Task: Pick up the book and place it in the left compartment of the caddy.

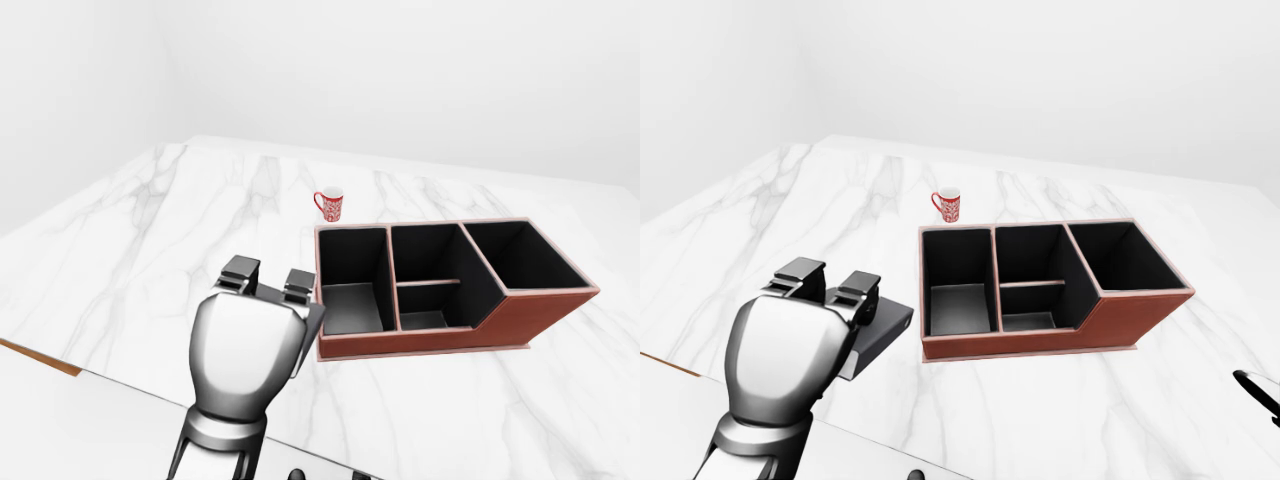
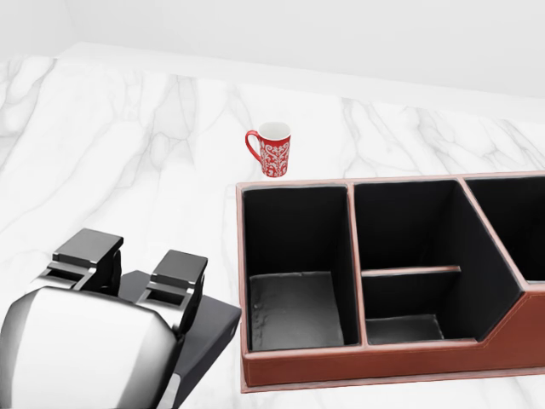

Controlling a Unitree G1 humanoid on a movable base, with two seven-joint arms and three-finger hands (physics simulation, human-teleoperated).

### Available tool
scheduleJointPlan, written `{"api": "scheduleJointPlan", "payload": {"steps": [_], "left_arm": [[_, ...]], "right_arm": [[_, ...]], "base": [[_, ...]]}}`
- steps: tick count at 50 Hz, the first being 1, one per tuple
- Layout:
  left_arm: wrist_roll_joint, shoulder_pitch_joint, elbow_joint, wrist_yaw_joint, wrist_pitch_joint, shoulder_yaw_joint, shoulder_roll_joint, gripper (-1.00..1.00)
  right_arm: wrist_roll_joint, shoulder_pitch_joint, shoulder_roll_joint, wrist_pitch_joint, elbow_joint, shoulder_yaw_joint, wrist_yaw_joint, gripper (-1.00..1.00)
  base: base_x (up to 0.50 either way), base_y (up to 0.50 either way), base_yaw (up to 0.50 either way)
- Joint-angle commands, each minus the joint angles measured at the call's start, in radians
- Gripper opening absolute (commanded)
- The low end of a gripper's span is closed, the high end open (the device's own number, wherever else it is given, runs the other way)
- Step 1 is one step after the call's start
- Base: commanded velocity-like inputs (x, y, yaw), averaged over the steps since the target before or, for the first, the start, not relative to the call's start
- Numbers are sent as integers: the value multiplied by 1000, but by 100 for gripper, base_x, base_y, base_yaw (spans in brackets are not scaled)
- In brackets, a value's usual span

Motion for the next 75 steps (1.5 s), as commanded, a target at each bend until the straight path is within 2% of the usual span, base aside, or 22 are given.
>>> {"api": "scheduleJointPlan", "payload": {"steps": [1, 5, 39, 41, 43, 46, 51, 54, 56, 60, 66, 69, 75], "left_arm": [[19, 39, 2, 90, 28, -56, 34, -100], [-4, 42, 25, 114, 36, -34, 46, -100], [-5, 43, 25, 115, 32, -32, 43, -100], [-3, 33, 13, 91, 28, -38, 36, -100], [24, 13, -27, 41, 13, -72, 18, -100], [52, 9, -32, 35, 13, -102, 11, -100], [126, 6, -7, 32, 46, -215, -2, -100], [150, -12, -8, 10, 67, -260, 4, -100], [160, -31, -10, -11, 70, -280, -1, -100], [162, -54, -15, -39, 61, -290, -13, -100], [162, -116, -9, -95, 10, -287, -60, -100], [162, -136, 9, -105, 13, -291, -64, -100], [162, -218, 45, -163, 46, -295, -64, -100]], "right_arm": [[-8, -2, -1, 0, 4, 3, 1, 100], [-15, 0, 0, 0, -3, 3, -4, 100], [-16, -2, 1, 0, -4, 1, -3, 100], [-16, -1, 1, 0, -5, 1, -2, 100], [-13, -1, 0, 0, -10, -1, -5, 100], [-14, -2, 0, 0, -7, 0, -3, 100], [-16, -2, 0, 0, -4, 1, 0, 100], [-16, -5, -2, 0, -1, 1, -3, 100], [-16, -2, 1, 0, -9, 3, -2, 100], [-19, -3, 1, 0, -4, 5, 0, 100], [-23, -3, 2, 0, 2, 9, 3, 100], [-22, -4, 1, 0, 2, 9, 3, 100], [-20, -2, 2, 0, -2, 8, 3, 100]], "base": [[0, 0, 0], [0, 0, 0], [0, 0, 0], [0, 0, 0], [0, 0, 0], [0, 0, 0], [0, 0, 0], [0, 0, 0], [0, 0, 0], [0, 0, 0], [0, 0, 0], [0, 0, 0], [0, 0, 0]]}}
